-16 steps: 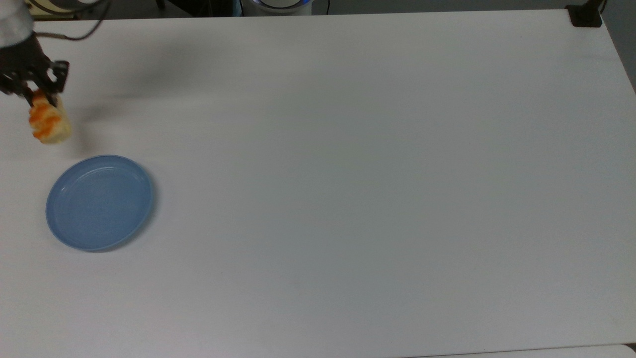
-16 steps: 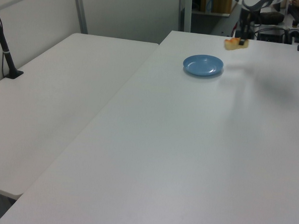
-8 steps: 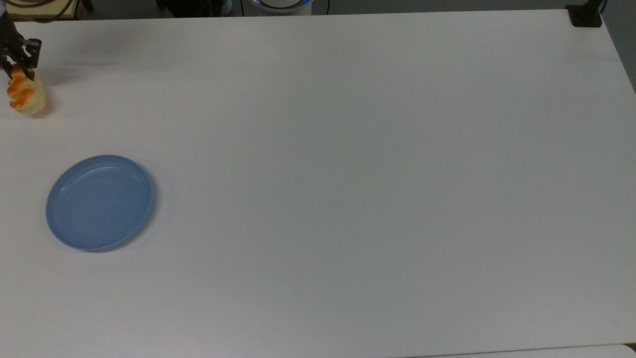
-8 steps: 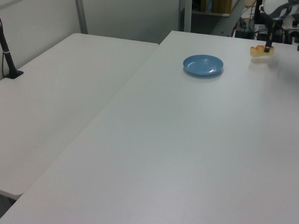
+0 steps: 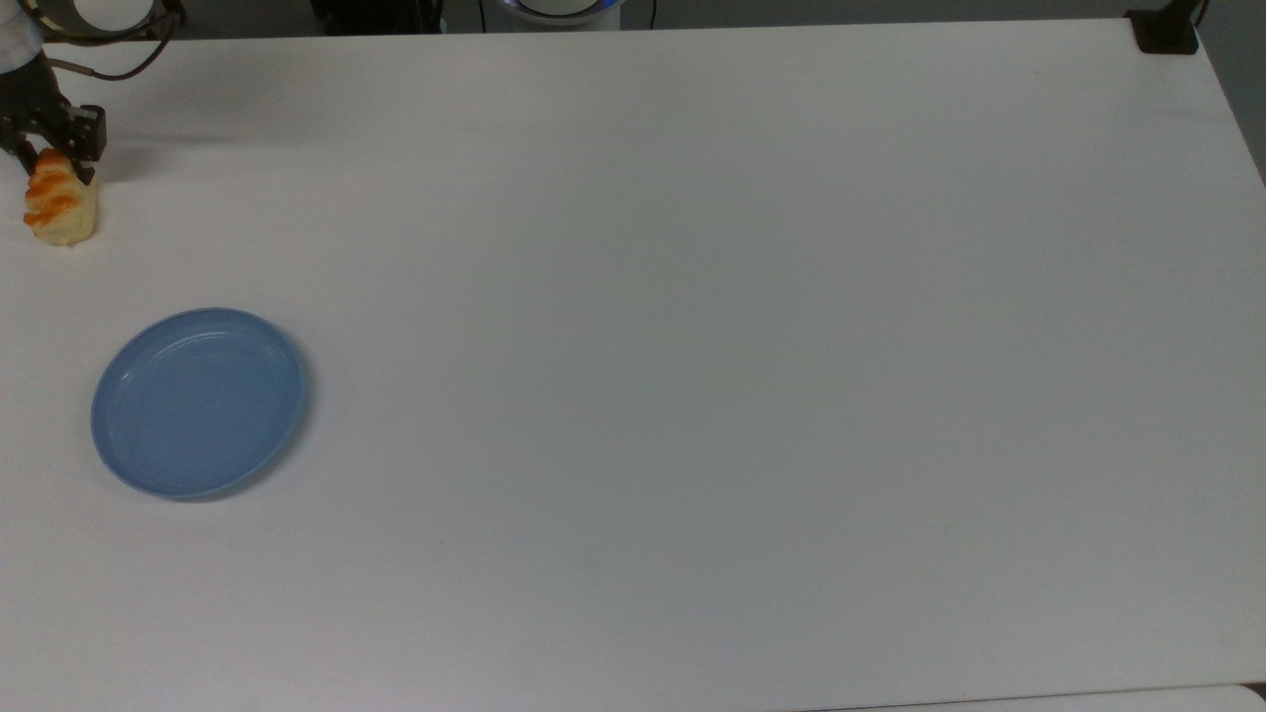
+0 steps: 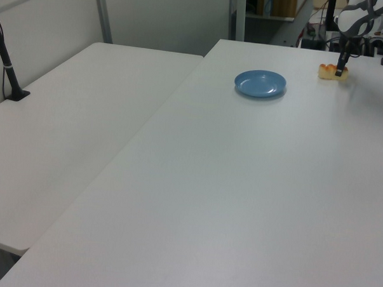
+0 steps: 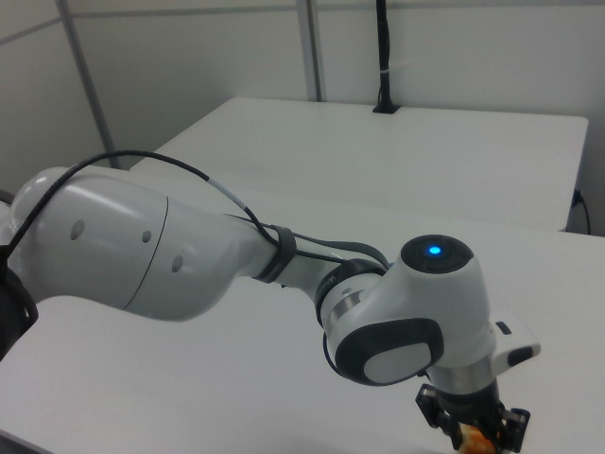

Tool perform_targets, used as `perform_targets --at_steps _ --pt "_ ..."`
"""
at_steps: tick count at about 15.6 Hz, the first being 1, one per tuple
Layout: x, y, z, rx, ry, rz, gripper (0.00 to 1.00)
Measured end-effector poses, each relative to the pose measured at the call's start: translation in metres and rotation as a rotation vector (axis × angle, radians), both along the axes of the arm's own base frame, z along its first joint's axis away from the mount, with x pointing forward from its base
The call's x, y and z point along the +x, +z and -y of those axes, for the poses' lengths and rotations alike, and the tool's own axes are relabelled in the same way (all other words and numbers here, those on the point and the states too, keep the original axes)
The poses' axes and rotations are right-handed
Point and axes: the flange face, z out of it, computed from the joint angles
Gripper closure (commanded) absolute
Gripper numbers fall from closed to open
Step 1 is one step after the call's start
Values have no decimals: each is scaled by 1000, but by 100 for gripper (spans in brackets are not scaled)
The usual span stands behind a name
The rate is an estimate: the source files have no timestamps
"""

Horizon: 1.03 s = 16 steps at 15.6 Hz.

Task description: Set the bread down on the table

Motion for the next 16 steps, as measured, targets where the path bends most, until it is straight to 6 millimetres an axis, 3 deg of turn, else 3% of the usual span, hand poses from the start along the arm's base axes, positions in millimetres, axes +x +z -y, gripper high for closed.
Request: perform_targets --at_steps 5,7,9,12,14,16 --pt "1 10 1 -10 -8 15 0" --pt "-1 30 -1 7 -47 18 0" --pt "-5 67 -12 62 -107 -3 0" --pt "-8 144 -58 153 -191 -28 0" --pt "-5 193 -106 213 -287 -24 0" --pt "8 228 -158 249 -400 -12 0"
